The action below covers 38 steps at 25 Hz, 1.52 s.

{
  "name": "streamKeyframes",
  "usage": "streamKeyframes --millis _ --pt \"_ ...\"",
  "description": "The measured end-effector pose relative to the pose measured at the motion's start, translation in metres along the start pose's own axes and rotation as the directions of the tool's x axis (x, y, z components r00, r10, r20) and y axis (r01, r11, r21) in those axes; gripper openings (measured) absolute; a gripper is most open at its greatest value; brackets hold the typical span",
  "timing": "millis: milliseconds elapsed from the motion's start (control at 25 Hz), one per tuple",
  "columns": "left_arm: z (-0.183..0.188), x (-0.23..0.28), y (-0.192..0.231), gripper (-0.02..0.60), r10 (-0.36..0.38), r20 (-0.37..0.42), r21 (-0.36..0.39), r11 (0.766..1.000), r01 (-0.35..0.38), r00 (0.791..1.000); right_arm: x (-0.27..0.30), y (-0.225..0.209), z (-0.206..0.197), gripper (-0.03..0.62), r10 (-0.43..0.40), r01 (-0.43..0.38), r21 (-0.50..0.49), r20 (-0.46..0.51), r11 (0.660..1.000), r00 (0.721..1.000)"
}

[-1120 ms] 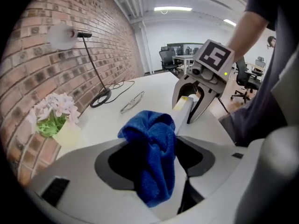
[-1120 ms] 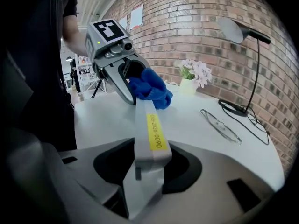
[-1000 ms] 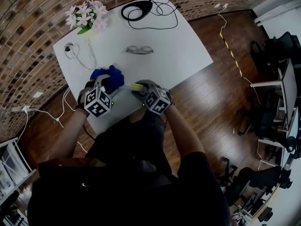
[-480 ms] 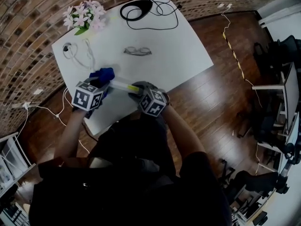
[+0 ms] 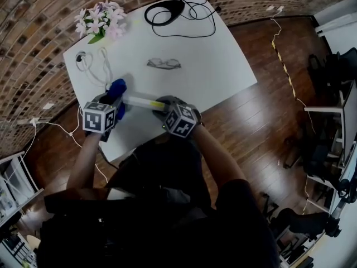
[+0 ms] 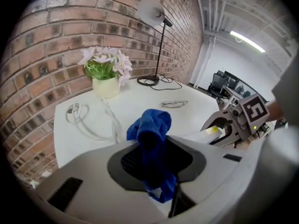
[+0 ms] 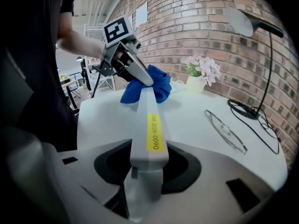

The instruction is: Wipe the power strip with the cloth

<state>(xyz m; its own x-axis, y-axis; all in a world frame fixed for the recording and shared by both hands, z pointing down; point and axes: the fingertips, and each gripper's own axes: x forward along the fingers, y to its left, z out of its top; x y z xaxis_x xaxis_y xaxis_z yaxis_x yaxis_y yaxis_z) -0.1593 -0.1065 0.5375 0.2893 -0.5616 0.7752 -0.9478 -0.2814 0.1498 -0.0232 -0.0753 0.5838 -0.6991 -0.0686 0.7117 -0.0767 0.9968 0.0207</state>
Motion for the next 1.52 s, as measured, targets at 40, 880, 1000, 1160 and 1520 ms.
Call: streamKeyframes --millis 40,880,1000,1160,1520 --pt "0.001 0.000 0.000 0.110 0.006 0.003 0.013 1.000 -0.007 1.000 0.000 -0.001 0.000 0.164 -0.010 0.010 0.012 0.017 1.000 1.000" --pt "0.008 0.004 -0.050 0.109 -0.027 -0.041 0.348 0.937 0.040 0.999 -0.002 -0.002 -0.002 0.164 -0.055 0.053 0.038 0.067 0.998 0.996" --pt "0.009 0.005 -0.054 0.109 -0.041 -0.032 0.349 0.936 0.050 0.999 -0.002 -0.002 -0.001 0.164 -0.056 0.054 0.039 0.071 0.998 0.996" --pt "0.010 0.008 -0.062 0.109 -0.059 -0.015 0.352 0.934 0.060 0.998 -0.001 -0.003 0.000 0.166 -0.059 0.056 0.041 0.074 0.998 0.995" --pt "0.010 0.015 -0.084 0.109 -0.117 -0.041 0.404 0.906 0.124 0.992 0.001 -0.004 -0.001 0.167 -0.065 0.062 0.047 0.074 0.997 0.995"
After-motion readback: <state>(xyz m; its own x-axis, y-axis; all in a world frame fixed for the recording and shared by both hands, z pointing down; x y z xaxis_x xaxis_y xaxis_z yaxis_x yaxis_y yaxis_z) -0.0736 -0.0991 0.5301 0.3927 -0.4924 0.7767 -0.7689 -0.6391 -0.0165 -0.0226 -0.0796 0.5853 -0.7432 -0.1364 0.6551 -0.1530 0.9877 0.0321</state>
